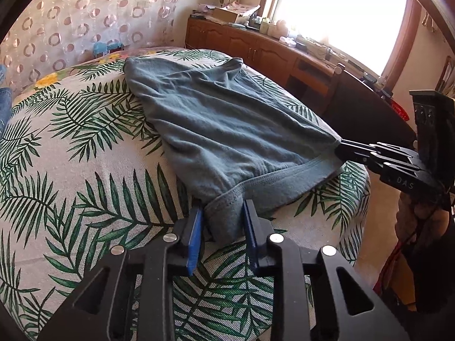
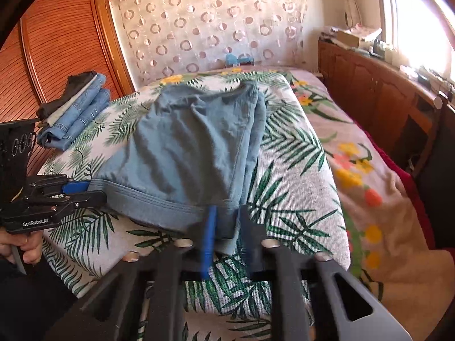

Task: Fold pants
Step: 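Grasp the folded shorts' hem with the right gripper while the left gripper grasps the hem, then lift the gripped hem of the shorts up off the bed with both grippers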

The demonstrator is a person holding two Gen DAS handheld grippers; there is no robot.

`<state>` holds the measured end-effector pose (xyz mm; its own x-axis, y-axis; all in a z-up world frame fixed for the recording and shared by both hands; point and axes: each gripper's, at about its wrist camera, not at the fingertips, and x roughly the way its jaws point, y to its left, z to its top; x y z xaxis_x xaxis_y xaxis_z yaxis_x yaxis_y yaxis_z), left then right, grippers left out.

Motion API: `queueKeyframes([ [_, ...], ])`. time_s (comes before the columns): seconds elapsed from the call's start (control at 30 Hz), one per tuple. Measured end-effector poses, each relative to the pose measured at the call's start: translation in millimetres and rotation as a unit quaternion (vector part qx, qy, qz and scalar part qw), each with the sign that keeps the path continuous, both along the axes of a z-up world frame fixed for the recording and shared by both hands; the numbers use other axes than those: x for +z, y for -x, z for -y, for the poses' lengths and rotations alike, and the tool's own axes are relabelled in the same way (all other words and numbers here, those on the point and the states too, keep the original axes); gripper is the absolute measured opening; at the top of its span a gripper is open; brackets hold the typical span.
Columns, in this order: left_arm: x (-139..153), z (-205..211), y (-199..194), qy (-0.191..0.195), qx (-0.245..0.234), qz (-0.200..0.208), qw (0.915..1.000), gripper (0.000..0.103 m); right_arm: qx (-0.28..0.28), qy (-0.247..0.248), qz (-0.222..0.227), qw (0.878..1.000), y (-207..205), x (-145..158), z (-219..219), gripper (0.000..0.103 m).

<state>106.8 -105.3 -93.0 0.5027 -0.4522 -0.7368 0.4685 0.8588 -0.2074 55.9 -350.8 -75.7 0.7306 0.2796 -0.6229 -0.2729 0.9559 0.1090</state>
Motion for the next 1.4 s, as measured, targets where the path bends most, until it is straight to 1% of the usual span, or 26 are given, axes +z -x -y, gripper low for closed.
queueKeyframes([
  [0.1, 4, -2, 1, 0.002, 0.001, 0.005, 1.0000, 0.028, 0.007, 0.002, 0.010, 1.000, 7, 6, -3, 0.009],
  [0.23, 3, -4, -1, 0.004, 0.004, 0.003, 1.0000, 0.028, 0.010, 0.016, 0.001, 1.000, 11, 1, -8, 0.009],
  [0.37, 0, -3, -1, 0.000, 0.005, -0.002, 1.0000, 0.028, -0.002, 0.022, -0.001, 1.000, 8, -4, -8, 0.009],
  [0.5, -3, -3, -1, -0.002, 0.006, -0.006, 1.0000, 0.028, -0.012, 0.023, -0.010, 1.000, 1, -6, -9, 0.025],
  [0.53, -3, -2, -1, -0.001, 0.006, -0.006, 1.0000, 0.028, -0.012, 0.020, -0.012, 1.000, -2, -5, -9, 0.027],
  [0.6, -3, -2, -1, -0.001, 0.006, -0.005, 1.0000, 0.028, -0.017, 0.021, -0.017, 0.999, -5, -7, -9, 0.039],
  [0.67, -3, -2, -1, -0.001, 0.006, -0.004, 1.0000, 0.029, -0.014, 0.012, -0.023, 1.000, -8, -8, -10, 0.040],
  [0.73, -3, -1, -1, 0.000, 0.006, -0.003, 1.0000, 0.029, -0.009, -0.005, -0.029, 1.000, -10, -9, -8, 0.040],
  [0.93, -3, -1, -3, 0.004, 0.007, 0.000, 1.0000, 0.031, -0.009, -0.010, -0.029, 1.000, -10, -11, -7, 0.040],
  [1.03, -4, 0, -3, 0.001, 0.004, 0.006, 1.0000, 0.031, -0.006, -0.010, -0.026, 1.000, -9, -13, -8, 0.040],
  [1.07, -4, 0, -3, 0.000, 0.001, 0.008, 1.0000, 0.029, -0.002, -0.013, -0.026, 1.000, -10, -13, -8, 0.039],
  [1.1, -4, 0, -3, 0.003, -0.001, 0.008, 1.0000, 0.028, 0.002, -0.016, -0.027, 1.000, -10, -13, -9, 0.035],
  [1.13, -4, -1, -3, 0.006, -0.001, 0.007, 1.0000, 0.024, 0.004, -0.017, -0.027, 0.999, -10, -14, -9, 0.034],
  [1.17, -4, -2, -3, 0.009, -0.001, 0.006, 0.9999, 0.020, 0.008, -0.018, -0.027, 0.999, -10, -14, -9, 0.030],
  [1.2, -3, -3, -3, 0.012, -0.002, 0.006, 0.9999, 0.018, 0.015, -0.023, -0.029, 0.999, -10, -14, -9, 0.024],
  [1.27, 4, -6, -1, 0.024, -0.005, 0.013, 0.9996, 0.014, 0.027, -0.035, -0.034, 0.998, -11, -15, -9, 0.019],
  [1.4, 28, -12, 6, 0.038, -0.002, 0.045, 0.9983, 0.013, 0.037, -0.043, -0.027, 0.998, -10, -9, -10, 0.017],
])
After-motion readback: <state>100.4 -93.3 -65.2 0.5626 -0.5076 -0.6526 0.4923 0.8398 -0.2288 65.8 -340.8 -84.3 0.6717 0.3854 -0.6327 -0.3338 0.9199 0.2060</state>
